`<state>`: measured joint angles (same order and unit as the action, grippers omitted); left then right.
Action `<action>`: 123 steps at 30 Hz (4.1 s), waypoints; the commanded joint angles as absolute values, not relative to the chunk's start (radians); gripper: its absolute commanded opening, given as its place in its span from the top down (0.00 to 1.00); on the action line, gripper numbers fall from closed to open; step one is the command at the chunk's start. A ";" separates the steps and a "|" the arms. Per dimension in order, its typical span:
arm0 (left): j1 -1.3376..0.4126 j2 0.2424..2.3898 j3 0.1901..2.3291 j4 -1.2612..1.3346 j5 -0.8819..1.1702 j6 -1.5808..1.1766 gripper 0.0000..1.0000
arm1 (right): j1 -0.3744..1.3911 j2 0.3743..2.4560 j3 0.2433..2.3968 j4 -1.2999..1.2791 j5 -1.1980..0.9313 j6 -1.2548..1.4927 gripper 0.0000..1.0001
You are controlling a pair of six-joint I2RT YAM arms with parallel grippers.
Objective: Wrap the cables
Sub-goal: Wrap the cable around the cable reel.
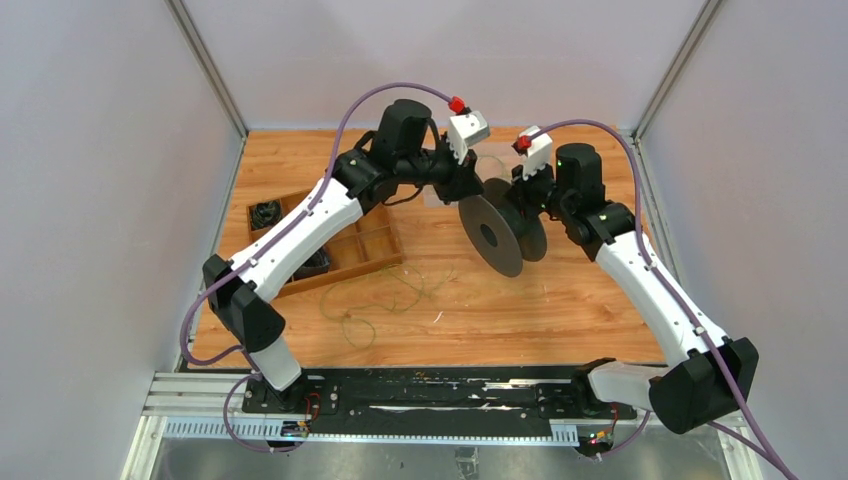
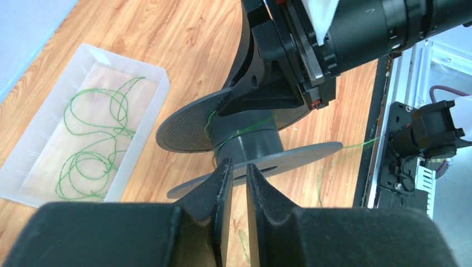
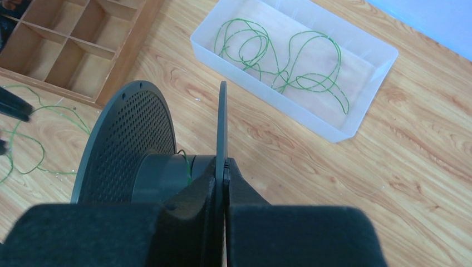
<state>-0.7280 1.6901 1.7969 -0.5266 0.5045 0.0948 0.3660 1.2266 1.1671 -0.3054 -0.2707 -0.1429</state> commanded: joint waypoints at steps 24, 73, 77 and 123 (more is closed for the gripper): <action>-0.728 1.544 0.922 0.088 0.550 0.050 0.33 | 0.262 1.222 1.236 -0.302 -0.227 -0.058 0.99; -1.089 1.754 1.374 -0.858 0.868 0.671 1.00 | 0.245 1.322 1.262 -0.220 0.126 -0.108 0.99; -1.107 1.691 1.416 -0.882 0.877 0.700 1.00 | 0.246 1.333 1.247 -0.193 0.147 -0.129 0.99; -0.915 1.706 2.153 -0.868 0.521 0.302 1.00 | 0.308 1.207 0.951 -0.068 0.014 -0.320 0.99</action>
<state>-0.9588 1.6913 2.1159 -0.9218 0.5133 0.3740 0.2924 1.2491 0.9581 -0.1024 0.0647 -0.2886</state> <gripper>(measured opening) 0.015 0.024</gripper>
